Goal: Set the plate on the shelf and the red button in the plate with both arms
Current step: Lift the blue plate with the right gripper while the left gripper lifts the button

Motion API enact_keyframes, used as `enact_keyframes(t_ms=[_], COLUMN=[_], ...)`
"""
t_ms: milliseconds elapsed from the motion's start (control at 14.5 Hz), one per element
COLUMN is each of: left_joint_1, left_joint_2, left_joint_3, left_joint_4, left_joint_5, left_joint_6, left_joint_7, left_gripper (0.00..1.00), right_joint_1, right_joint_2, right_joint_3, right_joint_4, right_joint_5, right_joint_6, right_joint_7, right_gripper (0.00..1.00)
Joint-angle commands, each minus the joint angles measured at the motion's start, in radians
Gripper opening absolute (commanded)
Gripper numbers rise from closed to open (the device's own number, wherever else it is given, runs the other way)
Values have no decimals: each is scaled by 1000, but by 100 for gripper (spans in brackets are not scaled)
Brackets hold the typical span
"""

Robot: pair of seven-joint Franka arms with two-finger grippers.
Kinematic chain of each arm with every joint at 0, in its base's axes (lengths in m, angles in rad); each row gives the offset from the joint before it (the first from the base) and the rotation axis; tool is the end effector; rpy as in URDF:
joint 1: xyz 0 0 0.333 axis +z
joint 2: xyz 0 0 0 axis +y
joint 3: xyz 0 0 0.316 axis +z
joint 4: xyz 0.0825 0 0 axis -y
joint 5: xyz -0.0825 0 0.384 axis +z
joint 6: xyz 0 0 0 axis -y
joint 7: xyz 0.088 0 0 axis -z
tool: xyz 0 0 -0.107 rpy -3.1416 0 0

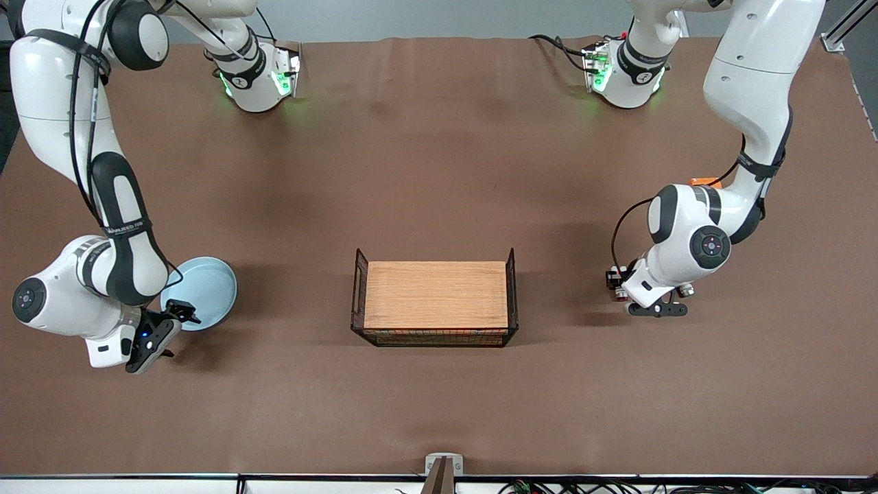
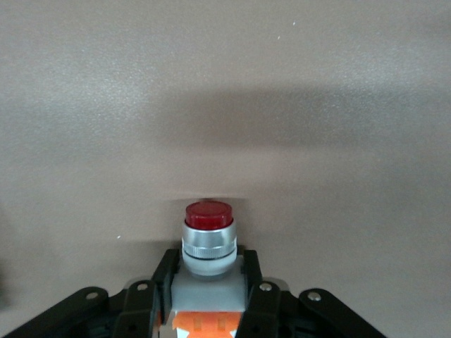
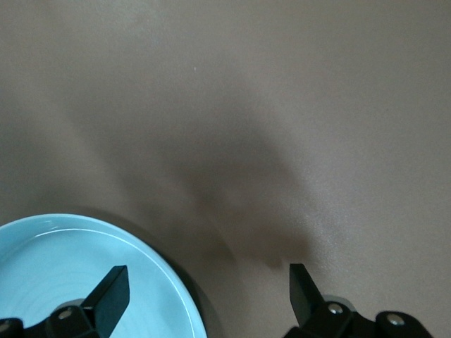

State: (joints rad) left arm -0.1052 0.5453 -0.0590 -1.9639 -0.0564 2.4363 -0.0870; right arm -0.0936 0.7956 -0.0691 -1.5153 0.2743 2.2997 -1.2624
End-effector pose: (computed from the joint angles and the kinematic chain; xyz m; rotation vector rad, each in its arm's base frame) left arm 0.6000 -0.0988 0.1868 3.0826 -0.0393 -0.1237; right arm 0.7028 -0.1018 0.1905 -2.6924 -1.3613 -0.1444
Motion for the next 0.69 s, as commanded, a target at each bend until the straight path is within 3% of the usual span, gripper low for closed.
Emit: enact_keyframes(t_ms=[0, 207, 414, 621], left_joint_1=[5, 4, -1, -7], left_joint_2=[-83, -151, -171, -171], left_joint_3=[4, 2, 1, -10], left_joint_4=[9, 68, 236, 385], left_joint_5=[3, 1, -13, -20], left_joint_6=[-107, -212, -464, -624], left_joint_7=[15, 3, -31, -108], left_gripper=[37, 37, 37, 36], right_joint_1=[-31, -32, -28, -26], right_joint_2=[0, 13, 14, 13], right_joint_3=[9, 9, 9, 9], right_joint_4=[-20, -20, -20, -23], right_joint_5=[28, 28, 25, 25], right_joint_6=[7, 6, -2, -3], right_joint_7=[-38, -26, -38, -41], right_gripper=[100, 100, 100, 84])
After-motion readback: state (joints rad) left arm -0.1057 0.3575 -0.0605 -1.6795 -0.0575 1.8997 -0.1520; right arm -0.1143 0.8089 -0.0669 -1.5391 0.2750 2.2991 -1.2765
